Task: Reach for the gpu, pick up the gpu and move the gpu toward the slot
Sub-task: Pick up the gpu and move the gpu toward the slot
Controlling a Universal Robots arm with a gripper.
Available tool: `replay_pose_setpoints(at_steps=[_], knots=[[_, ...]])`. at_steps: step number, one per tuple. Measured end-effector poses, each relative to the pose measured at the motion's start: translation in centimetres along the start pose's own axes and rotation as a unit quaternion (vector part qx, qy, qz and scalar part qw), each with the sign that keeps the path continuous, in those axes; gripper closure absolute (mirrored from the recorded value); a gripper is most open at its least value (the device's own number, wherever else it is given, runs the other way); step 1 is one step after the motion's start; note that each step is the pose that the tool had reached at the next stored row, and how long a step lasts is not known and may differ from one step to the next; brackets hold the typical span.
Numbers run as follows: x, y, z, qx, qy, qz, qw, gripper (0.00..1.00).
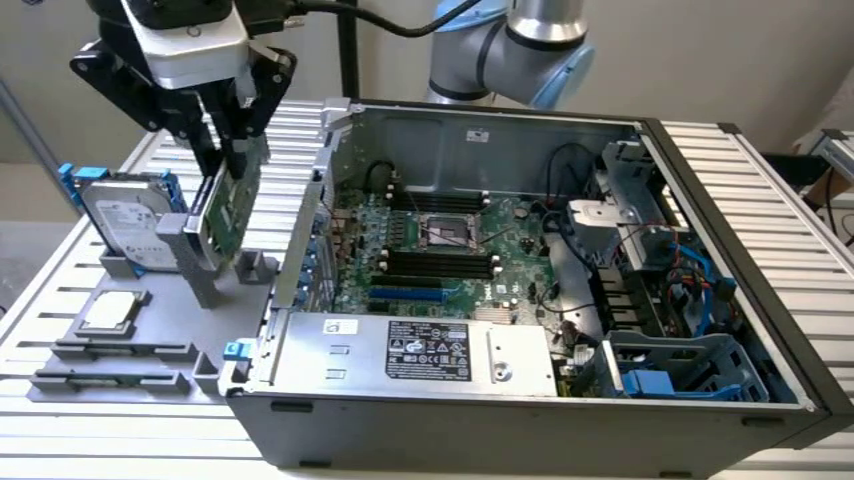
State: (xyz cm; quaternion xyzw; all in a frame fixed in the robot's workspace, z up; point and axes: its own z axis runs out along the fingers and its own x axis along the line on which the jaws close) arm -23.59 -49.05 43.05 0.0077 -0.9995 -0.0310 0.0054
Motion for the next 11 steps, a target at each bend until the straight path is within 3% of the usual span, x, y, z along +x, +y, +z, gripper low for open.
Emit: replay_pose_setpoints(at_steps=[4,11], knots=[[-1.8,0.03,-0.99,-0.0044,0.0014,0.000,1.0000,0.74],[-5.0,-0.01,-1.13,-0.0111,0.0018,0.000,0.9999,0.74]])
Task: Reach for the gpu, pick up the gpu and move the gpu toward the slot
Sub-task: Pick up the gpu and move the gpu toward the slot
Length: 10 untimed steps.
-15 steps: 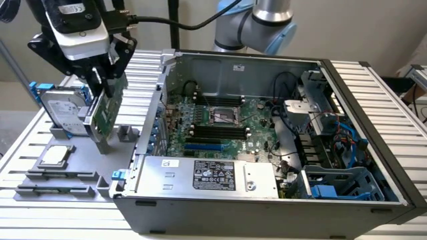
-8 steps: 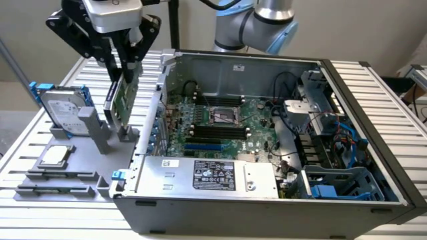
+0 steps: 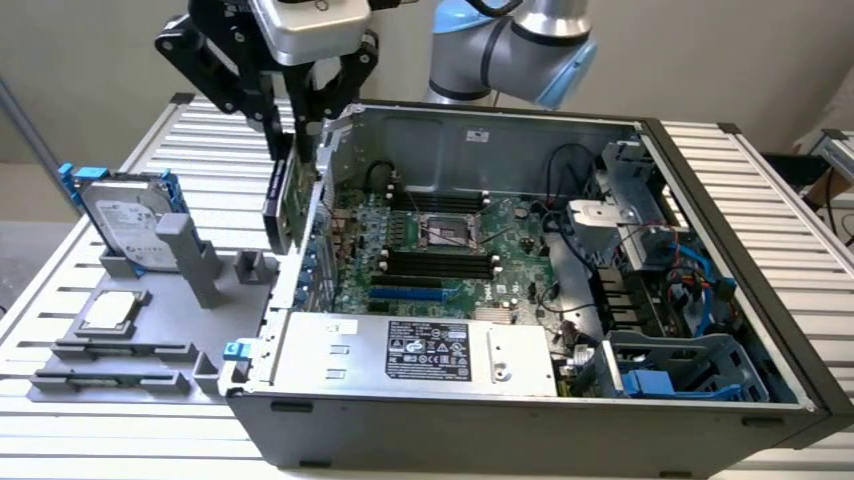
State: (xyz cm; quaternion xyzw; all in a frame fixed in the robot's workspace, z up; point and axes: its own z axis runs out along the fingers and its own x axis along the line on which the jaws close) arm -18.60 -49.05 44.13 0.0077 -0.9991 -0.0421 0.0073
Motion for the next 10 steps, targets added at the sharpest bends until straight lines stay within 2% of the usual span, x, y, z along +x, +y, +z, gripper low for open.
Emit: replay_pose_setpoints(at_steps=[10], knots=[[-4.6,-0.05,0.22,-0.0003,0.0000,0.000,1.0000,0.74]])
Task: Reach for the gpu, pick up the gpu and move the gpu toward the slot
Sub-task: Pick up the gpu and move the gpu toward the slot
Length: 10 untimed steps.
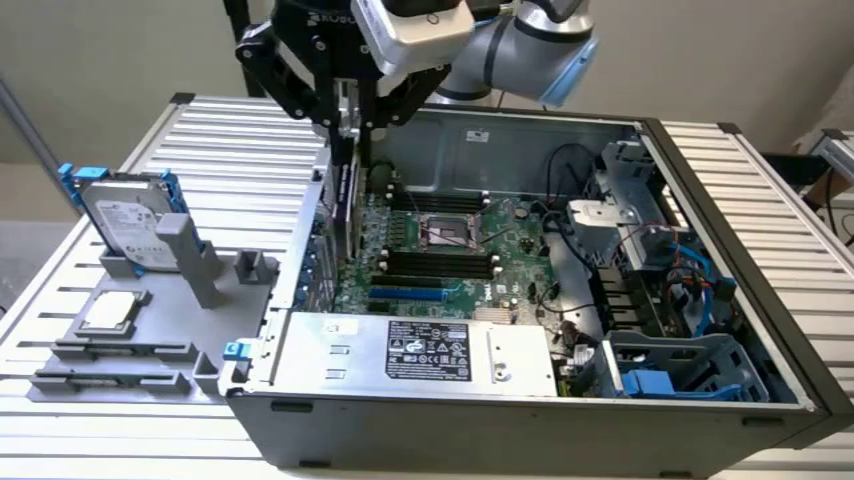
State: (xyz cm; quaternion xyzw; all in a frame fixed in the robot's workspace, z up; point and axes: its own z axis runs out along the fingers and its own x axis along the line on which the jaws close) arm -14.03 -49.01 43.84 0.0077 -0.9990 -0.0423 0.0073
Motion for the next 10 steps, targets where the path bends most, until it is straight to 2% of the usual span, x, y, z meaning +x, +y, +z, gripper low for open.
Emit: replay_pose_setpoints(at_steps=[4,10], knots=[[-1.8,0.29,0.29,0.0000,0.0000,0.000,1.0000,0.74],[-4.4,1.19,0.82,0.0007,0.0000,0.000,1.0000,0.74]])
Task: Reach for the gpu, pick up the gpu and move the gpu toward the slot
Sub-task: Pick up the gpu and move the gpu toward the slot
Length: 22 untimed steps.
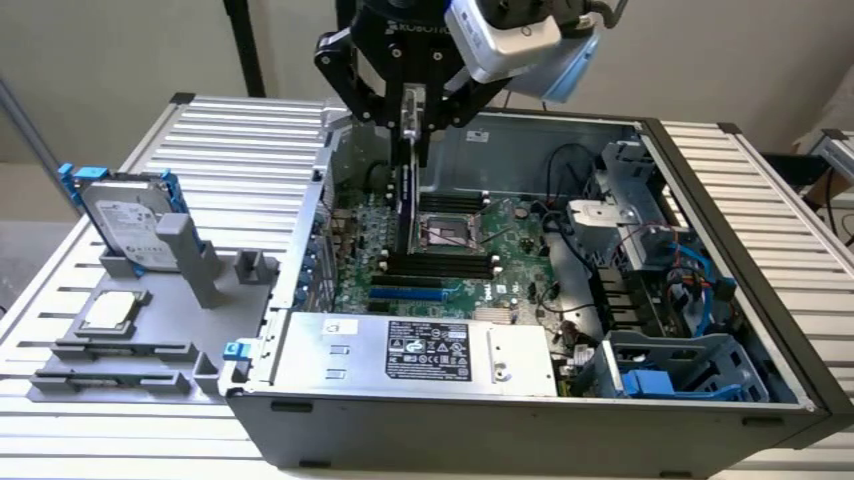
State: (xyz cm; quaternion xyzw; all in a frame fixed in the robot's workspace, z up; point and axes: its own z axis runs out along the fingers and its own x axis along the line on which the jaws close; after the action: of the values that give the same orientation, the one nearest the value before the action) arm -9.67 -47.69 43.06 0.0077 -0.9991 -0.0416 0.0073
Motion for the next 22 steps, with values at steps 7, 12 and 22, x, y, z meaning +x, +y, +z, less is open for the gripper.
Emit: replay_pose_setpoints(at_steps=[7,12,22], knots=[[-2.3,0.80,1.08,0.0001,0.0004,0.001,1.0000,0.74],[-3.4,1.48,1.93,0.0003,0.0014,0.001,1.0000,0.74],[-4.0,1.64,1.97,0.0010,0.0049,0.001,1.0000,0.74]])
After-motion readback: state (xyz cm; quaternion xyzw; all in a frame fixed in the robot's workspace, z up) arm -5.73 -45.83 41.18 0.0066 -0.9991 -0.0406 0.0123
